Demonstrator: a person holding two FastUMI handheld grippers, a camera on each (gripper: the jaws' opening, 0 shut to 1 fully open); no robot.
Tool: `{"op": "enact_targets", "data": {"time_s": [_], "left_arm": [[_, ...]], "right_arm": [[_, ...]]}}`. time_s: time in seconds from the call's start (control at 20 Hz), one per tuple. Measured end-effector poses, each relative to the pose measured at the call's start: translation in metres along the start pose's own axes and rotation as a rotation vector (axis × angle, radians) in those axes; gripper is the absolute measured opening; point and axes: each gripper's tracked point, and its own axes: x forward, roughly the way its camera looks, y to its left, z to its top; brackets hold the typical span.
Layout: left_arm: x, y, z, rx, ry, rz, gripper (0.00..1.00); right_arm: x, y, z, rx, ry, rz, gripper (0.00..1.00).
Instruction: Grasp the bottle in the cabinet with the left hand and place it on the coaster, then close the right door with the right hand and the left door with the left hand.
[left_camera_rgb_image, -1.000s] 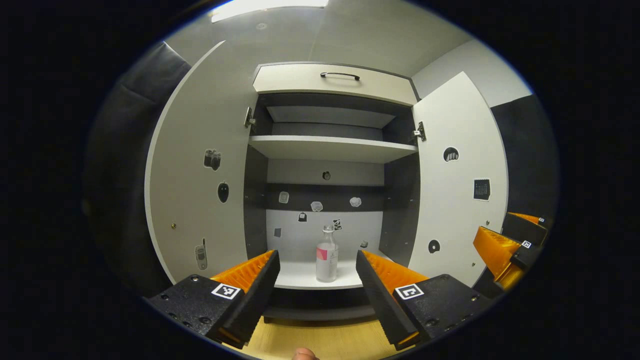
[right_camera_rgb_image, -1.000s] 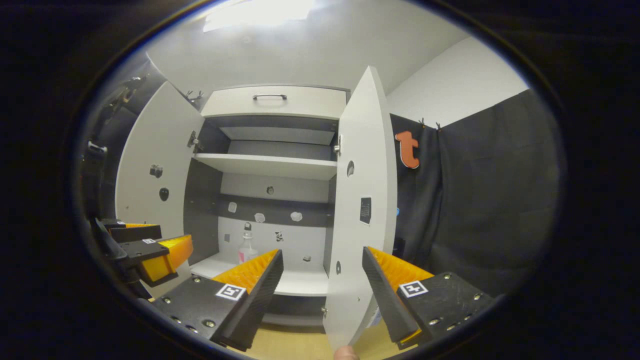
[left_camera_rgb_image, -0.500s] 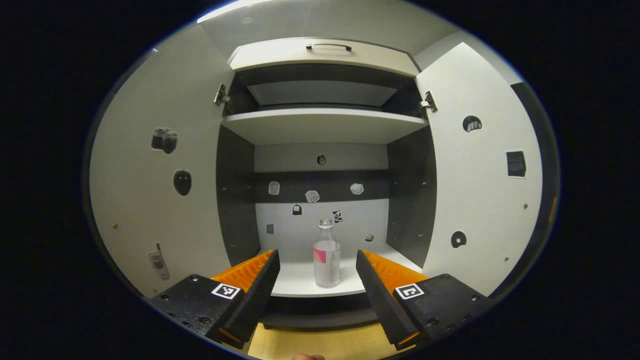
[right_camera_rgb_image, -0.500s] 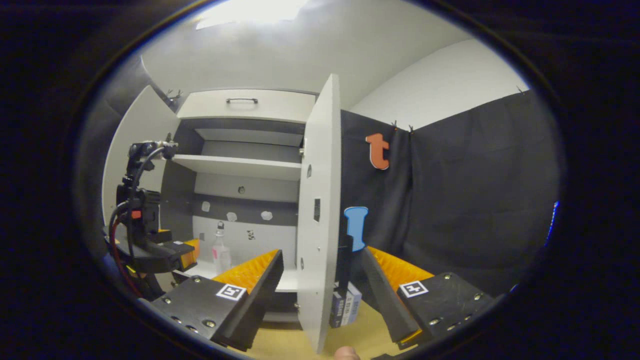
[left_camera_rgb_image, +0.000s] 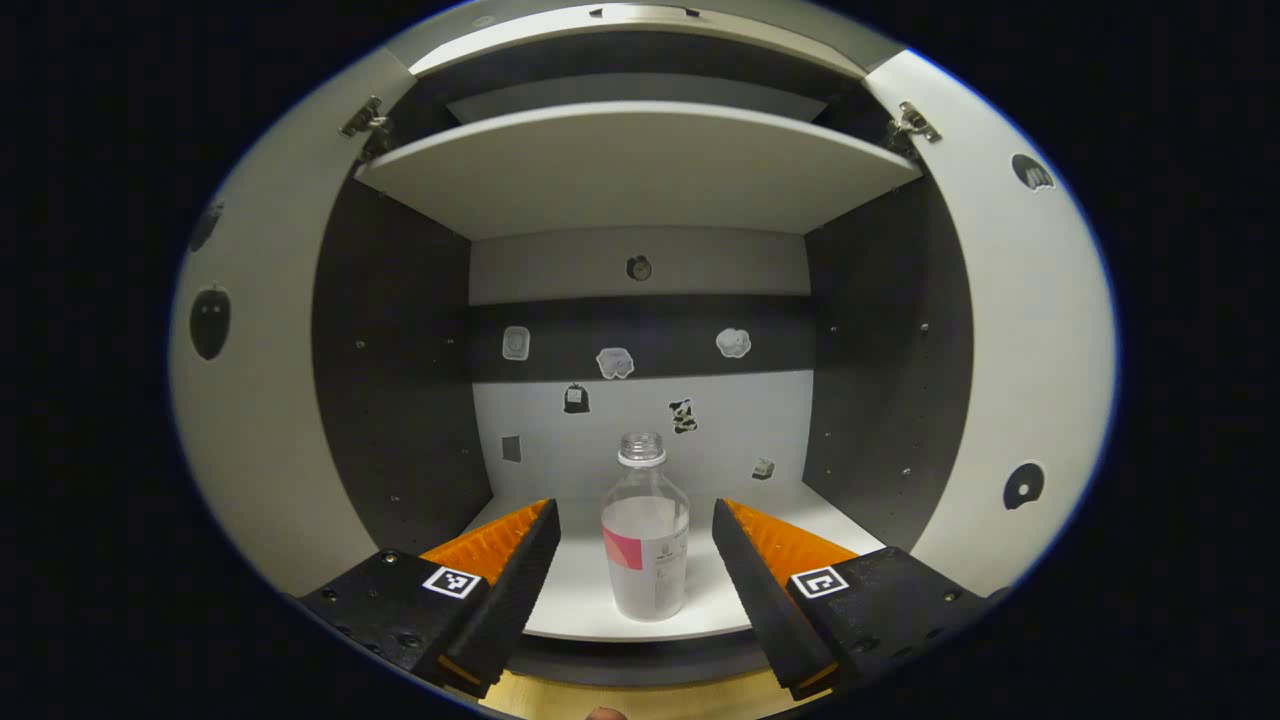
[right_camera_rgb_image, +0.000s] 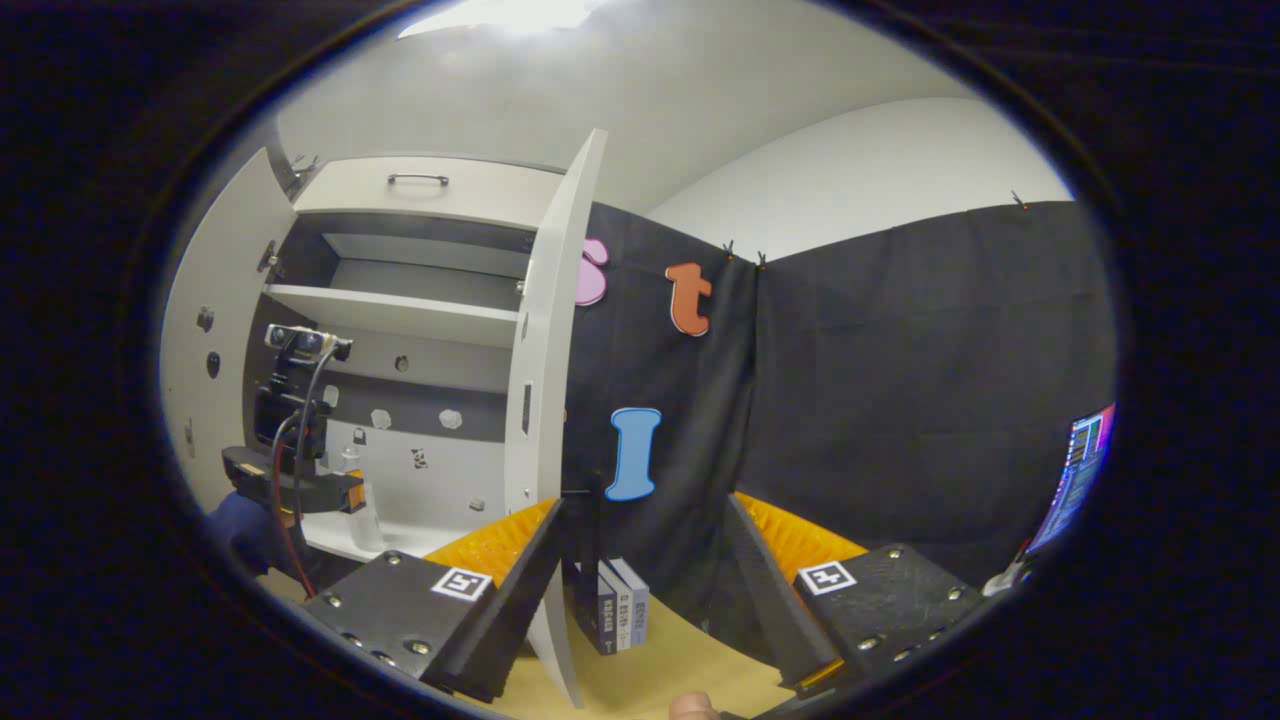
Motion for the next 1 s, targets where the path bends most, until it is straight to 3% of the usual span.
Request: {"op": "enact_targets", "data": {"time_s": [0.3,0.35,0.45,0.7,1.0], "left_arm": [[0.050,-0.002,-0.028,-0.016,0.082,0.000,0.94],[0.050,-0.003,-0.030,-0.016,0.091,0.002,0.82],[0.053,-0.006,-0.029,-0.027,0.077,-0.016,0.78],[0.024,-0.021,-0.027,-0.042,0.056,-0.108,0.77],[-0.047,-0.042,-0.034,-0.045,0.000,-0.269,0.77]], "right_arm": [[0.013,-0.003,-0.012,-0.033,0.030,-0.040,0.96],[0.015,-0.003,-0.012,-0.035,0.033,-0.041,0.96],[0.017,-0.002,-0.011,-0.035,0.030,-0.041,0.96],[0.017,0.002,-0.006,-0.014,0.015,-0.019,0.96],[0.008,0.002,0.006,0.006,-0.017,0.023,0.96]]}}
